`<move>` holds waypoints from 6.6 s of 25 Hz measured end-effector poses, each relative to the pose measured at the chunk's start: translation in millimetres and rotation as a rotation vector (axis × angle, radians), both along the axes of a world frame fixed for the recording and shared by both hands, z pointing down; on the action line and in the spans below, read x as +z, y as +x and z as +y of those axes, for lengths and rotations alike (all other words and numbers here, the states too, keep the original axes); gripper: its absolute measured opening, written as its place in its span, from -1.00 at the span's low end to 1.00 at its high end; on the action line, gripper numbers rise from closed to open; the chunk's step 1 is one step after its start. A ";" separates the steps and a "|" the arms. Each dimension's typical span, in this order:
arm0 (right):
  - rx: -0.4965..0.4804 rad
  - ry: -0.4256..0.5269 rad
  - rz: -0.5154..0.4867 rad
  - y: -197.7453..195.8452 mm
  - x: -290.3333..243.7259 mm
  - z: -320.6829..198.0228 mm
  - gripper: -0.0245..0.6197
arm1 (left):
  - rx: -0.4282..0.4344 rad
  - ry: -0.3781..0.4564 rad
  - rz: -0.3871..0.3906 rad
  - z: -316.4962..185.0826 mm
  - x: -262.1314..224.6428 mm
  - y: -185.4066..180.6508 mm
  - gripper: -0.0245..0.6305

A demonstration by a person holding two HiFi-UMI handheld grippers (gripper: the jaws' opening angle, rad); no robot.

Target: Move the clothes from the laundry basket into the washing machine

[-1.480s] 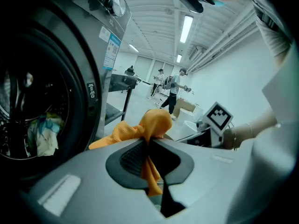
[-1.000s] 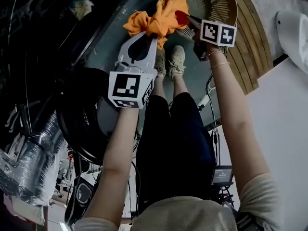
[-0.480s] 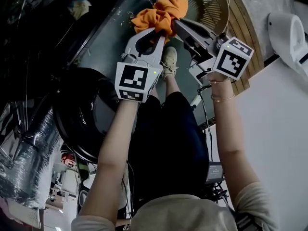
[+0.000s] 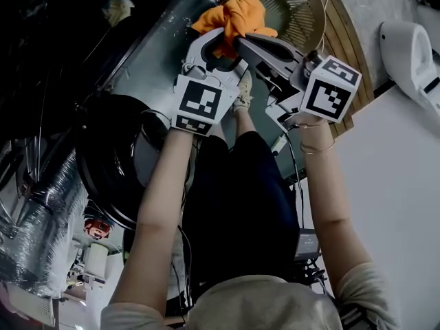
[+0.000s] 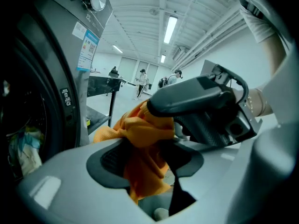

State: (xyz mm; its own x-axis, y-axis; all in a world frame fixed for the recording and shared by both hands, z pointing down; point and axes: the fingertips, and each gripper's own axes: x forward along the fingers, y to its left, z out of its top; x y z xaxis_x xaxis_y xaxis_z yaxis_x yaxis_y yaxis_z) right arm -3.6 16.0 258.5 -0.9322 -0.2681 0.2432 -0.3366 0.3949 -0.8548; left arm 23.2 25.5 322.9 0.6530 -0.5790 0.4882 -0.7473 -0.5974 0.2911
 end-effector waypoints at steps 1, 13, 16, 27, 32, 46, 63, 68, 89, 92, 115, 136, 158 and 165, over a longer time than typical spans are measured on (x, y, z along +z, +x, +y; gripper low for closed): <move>-0.015 0.000 -0.004 -3.1 -1.5 3.7 -0.87 | -0.016 0.003 -0.015 -2.2 2.9 -2.9 -0.15; -0.011 -0.016 0.001 -6.2 16.6 9.3 -0.86 | -0.068 0.034 -0.069 -13.3 21.9 -7.8 -0.51; 0.007 0.000 0.017 -9.1 21.7 12.5 -0.86 | -0.179 0.008 -0.087 -12.7 26.7 -29.0 -0.54; 0.029 0.011 0.071 -14.5 39.6 15.0 -0.86 | -0.446 0.077 -0.133 -27.1 -6.8 -127.6 -0.58; 0.041 0.010 0.077 -18.4 44.0 10.1 -0.86 | -0.600 0.082 -0.197 -27.0 -4.6 -173.3 -0.58; 0.018 -0.054 0.056 -29.9 95.4 16.2 -0.86 | -0.870 0.031 -0.298 -63.1 66.3 -283.4 -0.64; 0.002 -0.082 0.046 -47.5 120.4 21.1 -0.86 | -0.947 0.166 -0.344 -110.5 51.6 -361.2 -0.70; -0.006 -0.089 0.049 -47.8 127.0 26.1 -0.86 | -0.983 0.169 -0.397 -114.3 67.3 -381.2 -0.70; -0.034 -0.115 0.034 -48.6 131.1 34.7 -0.86 | -1.119 -0.149 -0.060 -15.6 110.8 -290.7 -0.03; -0.038 -0.116 0.033 -48.5 132.6 36.0 -0.86 | -1.033 -0.242 0.061 -15.4 137.2 -237.3 0.11; -0.019 -0.109 0.040 -45.8 136.6 34.9 -0.87 | -1.050 -0.027 -0.111 -79.5 115.1 -322.2 -0.81; -0.019 -0.153 0.001 -47.3 139.5 43.4 -0.86 | -1.183 0.014 -0.051 -70.5 97.5 -338.0 -0.43; -0.012 -0.168 0.001 -41.1 153.8 46.9 -0.86 | -0.873 -0.191 -0.375 -60.8 184.0 -260.3 -0.50; 0.012 -0.150 -0.017 -46.1 138.2 37.5 -0.87 | -0.926 -0.019 -0.361 -72.3 122.0 -287.1 -0.62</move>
State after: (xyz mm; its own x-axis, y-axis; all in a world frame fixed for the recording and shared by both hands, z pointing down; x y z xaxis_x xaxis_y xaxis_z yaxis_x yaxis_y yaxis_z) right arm -49.7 53.5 396.7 -0.9337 -0.2408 0.2651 -0.3250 0.2588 -0.9096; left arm -263.8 -46.8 444.9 -0.2420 -0.7756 0.5829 -0.9623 0.2686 -0.0421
